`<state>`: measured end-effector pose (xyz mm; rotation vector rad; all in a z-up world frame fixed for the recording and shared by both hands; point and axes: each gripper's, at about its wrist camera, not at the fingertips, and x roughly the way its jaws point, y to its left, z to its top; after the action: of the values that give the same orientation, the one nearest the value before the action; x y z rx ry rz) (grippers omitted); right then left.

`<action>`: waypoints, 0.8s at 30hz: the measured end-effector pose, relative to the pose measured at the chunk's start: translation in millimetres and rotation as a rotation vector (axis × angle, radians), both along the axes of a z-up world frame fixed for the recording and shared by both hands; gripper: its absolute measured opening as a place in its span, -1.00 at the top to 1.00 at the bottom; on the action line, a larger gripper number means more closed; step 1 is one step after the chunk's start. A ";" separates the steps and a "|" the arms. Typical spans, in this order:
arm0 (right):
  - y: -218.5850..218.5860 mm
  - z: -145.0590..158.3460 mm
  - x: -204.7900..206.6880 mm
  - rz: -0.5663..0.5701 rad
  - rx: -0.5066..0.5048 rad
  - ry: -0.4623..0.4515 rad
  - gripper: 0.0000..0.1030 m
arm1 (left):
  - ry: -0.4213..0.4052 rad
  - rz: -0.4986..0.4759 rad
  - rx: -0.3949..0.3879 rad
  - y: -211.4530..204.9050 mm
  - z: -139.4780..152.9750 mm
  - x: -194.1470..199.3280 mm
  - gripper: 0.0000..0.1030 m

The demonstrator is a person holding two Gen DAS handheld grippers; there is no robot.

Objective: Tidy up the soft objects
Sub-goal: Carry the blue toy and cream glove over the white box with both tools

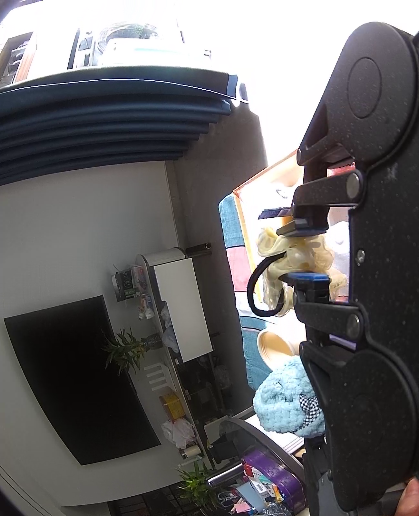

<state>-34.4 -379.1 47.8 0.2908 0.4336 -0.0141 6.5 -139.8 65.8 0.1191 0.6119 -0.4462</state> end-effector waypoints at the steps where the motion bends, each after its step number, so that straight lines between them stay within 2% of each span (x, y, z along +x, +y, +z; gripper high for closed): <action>1: -2.2 -0.6 -0.2 -0.006 0.000 0.001 0.49 | 0.001 -0.006 0.000 -2.6 -0.7 0.0 0.02; 13: -27.2 -10.7 2.0 -0.059 0.010 0.022 0.49 | 0.013 -0.067 0.006 -26.4 -6.3 5.8 0.02; 24: -42.1 -13.7 20.8 -0.076 0.008 0.036 0.49 | 0.028 -0.095 0.018 -48.4 -13.5 17.3 0.02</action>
<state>-13.6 -421.2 34.1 0.3151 0.4586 -0.0924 23.7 -188.1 52.4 0.1598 0.6395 -0.5347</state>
